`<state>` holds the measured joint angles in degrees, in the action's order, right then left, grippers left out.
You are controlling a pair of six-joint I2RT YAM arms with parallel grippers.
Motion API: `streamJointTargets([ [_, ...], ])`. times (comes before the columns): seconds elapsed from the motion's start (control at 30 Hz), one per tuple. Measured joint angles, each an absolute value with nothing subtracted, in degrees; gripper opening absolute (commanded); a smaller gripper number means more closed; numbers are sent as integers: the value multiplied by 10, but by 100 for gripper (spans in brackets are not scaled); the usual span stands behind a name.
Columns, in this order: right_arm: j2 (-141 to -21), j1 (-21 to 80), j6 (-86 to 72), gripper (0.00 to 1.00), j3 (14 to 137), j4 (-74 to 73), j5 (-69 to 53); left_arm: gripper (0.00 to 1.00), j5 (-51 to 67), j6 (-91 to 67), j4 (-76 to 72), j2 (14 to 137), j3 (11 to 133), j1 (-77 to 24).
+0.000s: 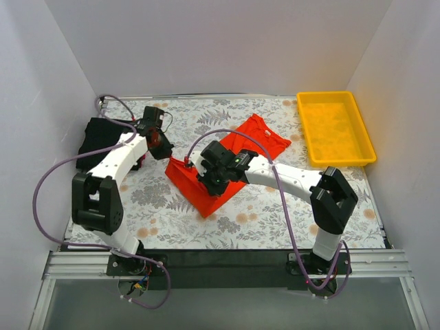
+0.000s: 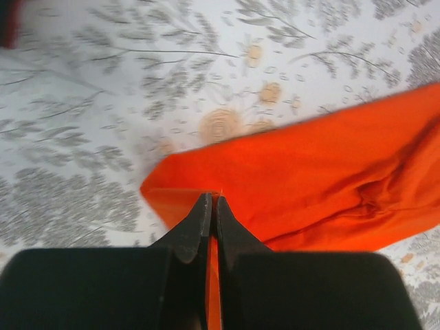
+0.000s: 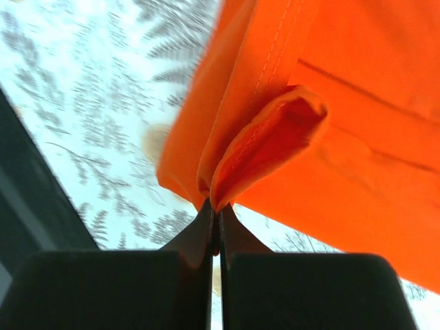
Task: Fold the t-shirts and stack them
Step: Fold the tshirt
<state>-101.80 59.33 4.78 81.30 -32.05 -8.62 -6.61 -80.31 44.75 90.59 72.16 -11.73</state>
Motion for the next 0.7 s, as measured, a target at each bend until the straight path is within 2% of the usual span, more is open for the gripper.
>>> streamJointTargets([
  [0.3, -1015, 526, 63, 1, 774, -330, -68, 0, -17, -806, 412, 1061, 835, -173],
  [0.7, -999, 482, 96, 1, 754, -329, 3, 0, 30, -784, 364, 1127, 890, -184],
])
